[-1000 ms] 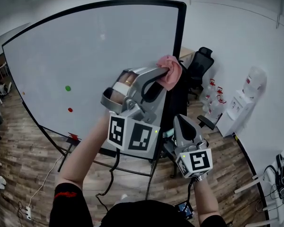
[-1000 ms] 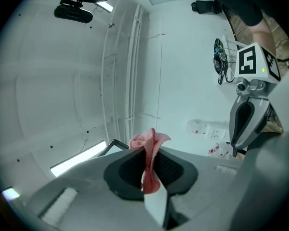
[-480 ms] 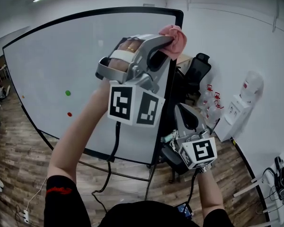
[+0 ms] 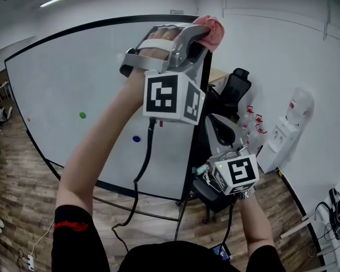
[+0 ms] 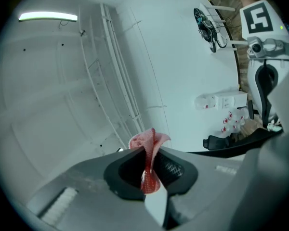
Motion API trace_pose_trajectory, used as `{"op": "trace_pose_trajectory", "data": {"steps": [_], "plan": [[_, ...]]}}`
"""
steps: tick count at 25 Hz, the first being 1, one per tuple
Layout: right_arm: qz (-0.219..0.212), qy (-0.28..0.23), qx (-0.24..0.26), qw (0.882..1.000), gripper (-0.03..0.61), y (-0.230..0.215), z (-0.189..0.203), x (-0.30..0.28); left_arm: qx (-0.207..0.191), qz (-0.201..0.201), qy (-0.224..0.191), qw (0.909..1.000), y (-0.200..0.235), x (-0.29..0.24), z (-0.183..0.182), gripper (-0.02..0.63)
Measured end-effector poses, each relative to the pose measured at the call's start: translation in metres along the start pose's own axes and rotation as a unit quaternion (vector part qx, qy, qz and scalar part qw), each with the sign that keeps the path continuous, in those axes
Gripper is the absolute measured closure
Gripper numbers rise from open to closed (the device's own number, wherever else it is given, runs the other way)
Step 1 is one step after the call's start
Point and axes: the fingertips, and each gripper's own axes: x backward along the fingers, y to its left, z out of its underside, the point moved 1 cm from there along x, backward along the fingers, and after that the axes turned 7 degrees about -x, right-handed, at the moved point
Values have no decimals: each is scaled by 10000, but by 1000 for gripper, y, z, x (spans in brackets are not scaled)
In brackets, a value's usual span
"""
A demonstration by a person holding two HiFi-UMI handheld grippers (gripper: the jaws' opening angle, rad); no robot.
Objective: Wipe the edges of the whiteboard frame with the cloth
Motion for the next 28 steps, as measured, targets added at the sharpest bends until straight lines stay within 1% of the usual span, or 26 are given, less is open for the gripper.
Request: {"op": "trace_pose_trajectory", "data": {"steps": [4, 7, 12, 18, 23, 28], "plan": [[48, -57, 76, 9999, 577, -4, -7, -2, -284, 127, 205, 9993, -1, -15, 7, 571], [102, -54, 87, 9999, 577, -8, -11, -2, -328, 240, 308, 9987, -5, -25, 15, 571], [199, -35, 44, 9998, 577, -17, -9, 1, -334, 257, 490, 9979, -10, -35, 29, 569], [281, 30, -62, 9996, 577, -25, 2, 4, -515, 318, 539, 9967, -19, -44, 28, 571], [256, 60, -78, 9996, 577, -26, 7, 6, -470, 401, 620, 9962, -23, -52, 26, 570], [278, 118, -117, 9995, 577, -31, 14, 12, -526, 393, 595, 9961, -25, -54, 24, 571]]}}
